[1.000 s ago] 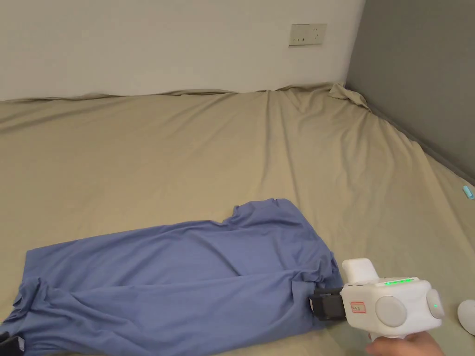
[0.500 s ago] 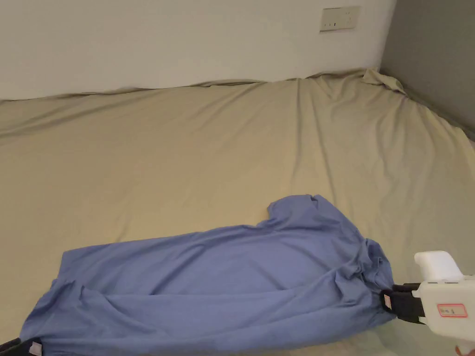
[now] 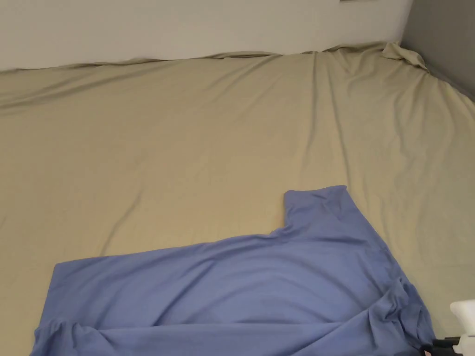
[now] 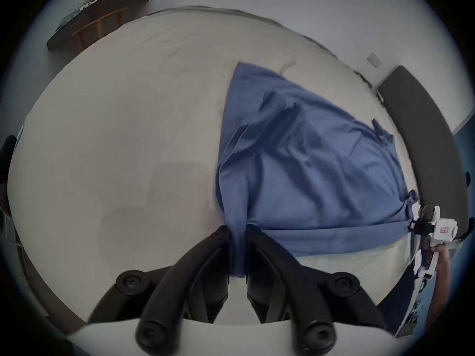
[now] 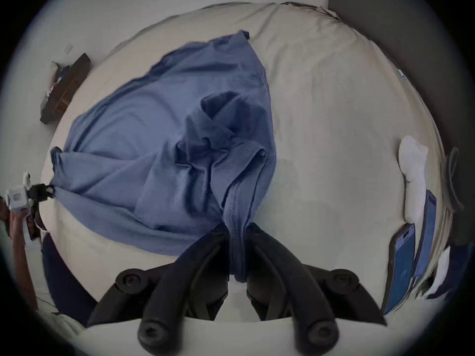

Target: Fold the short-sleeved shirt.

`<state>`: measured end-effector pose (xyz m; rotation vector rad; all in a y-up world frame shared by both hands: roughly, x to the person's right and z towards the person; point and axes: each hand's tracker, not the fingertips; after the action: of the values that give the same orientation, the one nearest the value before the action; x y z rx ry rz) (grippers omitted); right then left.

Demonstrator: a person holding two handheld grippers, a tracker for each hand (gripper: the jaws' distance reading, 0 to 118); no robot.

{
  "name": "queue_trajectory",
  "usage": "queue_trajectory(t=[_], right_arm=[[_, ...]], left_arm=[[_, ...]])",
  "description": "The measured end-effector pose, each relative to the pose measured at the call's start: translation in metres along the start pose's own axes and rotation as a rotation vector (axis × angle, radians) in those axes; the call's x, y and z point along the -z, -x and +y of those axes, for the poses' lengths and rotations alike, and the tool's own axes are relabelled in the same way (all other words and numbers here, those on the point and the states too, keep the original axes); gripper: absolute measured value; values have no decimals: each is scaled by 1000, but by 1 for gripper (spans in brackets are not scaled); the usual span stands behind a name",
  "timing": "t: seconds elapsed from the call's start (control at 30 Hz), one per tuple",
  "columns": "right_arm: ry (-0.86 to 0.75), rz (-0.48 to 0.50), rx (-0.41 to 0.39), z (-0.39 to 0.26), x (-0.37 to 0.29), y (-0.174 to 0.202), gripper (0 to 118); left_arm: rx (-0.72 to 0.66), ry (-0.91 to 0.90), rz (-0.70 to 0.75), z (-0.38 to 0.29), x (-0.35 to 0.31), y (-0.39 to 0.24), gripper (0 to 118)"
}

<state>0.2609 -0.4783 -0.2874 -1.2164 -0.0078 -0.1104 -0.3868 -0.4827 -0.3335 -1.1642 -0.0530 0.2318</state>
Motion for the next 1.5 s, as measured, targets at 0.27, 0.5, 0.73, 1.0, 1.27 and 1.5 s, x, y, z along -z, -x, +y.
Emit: queue_trajectory(t=[0.27,0.5,0.73,1.0,1.27,1.5], right_arm=[[-2,-8,-21,-7,19,0,13],[-22,-33,-87,2,-17,14,118],[-605,110,129,25,-150,49,118],[-651,55,-4,27,-132,112,2],[-687,34,-73,35,-137,124,2],[-603,75,-63,44,-112,126,2]], left_arm=[[85,-6,72,-5,18,-11,9],[21,-44,-61,5,-29,-27,118],[61,-380,-108,30,-133,-93,118],[110,-357,-114,19,-100,-107,0],[222,-391,84,67,-69,-108,0],[235,-186,218,178,76,-77,118]])
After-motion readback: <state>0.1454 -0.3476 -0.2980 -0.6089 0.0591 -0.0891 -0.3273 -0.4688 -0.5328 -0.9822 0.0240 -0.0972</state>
